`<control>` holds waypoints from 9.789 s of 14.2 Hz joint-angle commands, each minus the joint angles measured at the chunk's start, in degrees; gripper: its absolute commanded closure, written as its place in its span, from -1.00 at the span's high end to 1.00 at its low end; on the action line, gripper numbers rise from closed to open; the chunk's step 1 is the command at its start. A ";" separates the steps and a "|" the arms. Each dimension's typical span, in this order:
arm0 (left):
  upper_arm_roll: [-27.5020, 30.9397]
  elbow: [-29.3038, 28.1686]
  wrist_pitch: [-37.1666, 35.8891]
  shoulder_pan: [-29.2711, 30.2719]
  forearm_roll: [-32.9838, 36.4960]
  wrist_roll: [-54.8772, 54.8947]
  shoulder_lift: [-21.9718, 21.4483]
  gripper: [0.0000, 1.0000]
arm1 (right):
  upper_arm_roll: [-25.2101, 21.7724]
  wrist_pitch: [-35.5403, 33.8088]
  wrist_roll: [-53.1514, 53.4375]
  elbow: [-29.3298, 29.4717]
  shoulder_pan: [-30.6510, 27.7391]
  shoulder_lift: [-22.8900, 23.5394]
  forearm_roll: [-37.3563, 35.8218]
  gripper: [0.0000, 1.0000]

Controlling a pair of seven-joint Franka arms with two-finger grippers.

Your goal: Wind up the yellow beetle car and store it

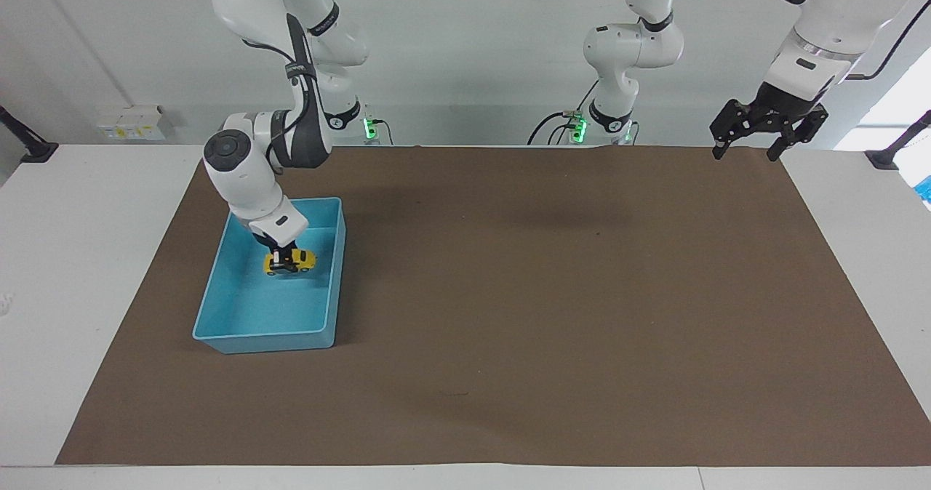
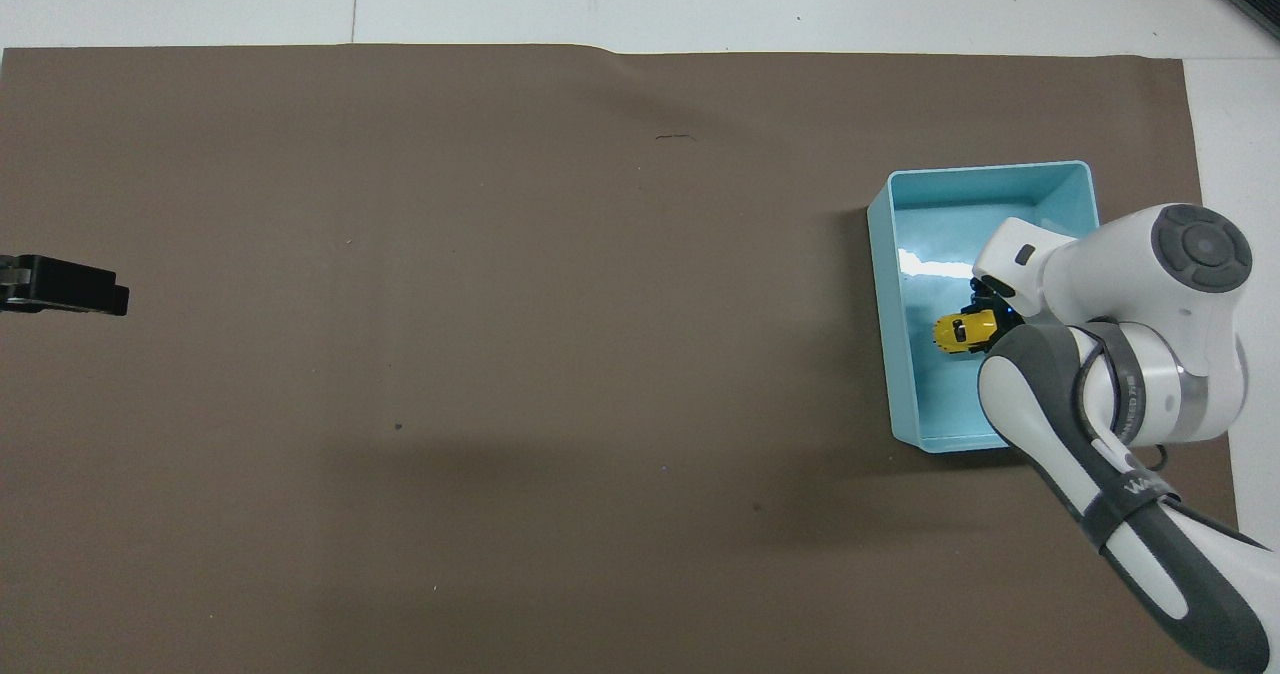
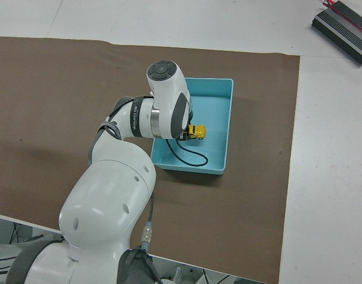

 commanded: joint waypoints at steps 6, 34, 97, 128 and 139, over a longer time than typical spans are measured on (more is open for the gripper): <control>-0.26 -0.64 -0.03 0.50 0.37 -0.43 -0.74 1.00 | 0.58 3.30 -1.09 -0.87 -1.11 1.78 -1.31 -1.00; -0.26 -0.64 -0.03 0.50 0.37 -0.43 -0.74 1.00 | 0.58 3.04 -0.48 0.01 -1.02 3.19 -1.13 1.00; -0.26 -0.64 -0.03 0.50 0.37 -0.43 -0.74 1.00 | -7.68 -29.29 34.64 27.15 8.91 -9.82 6.52 1.00; -0.26 -0.64 -0.12 0.50 0.37 -0.43 -0.74 1.00 | -9.79 -42.49 93.74 34.90 9.44 -9.82 7.40 1.00; -0.26 -0.64 -0.03 0.50 0.37 -0.43 -0.83 1.00 | -9.70 -42.58 93.83 36.48 9.52 -9.82 4.85 1.00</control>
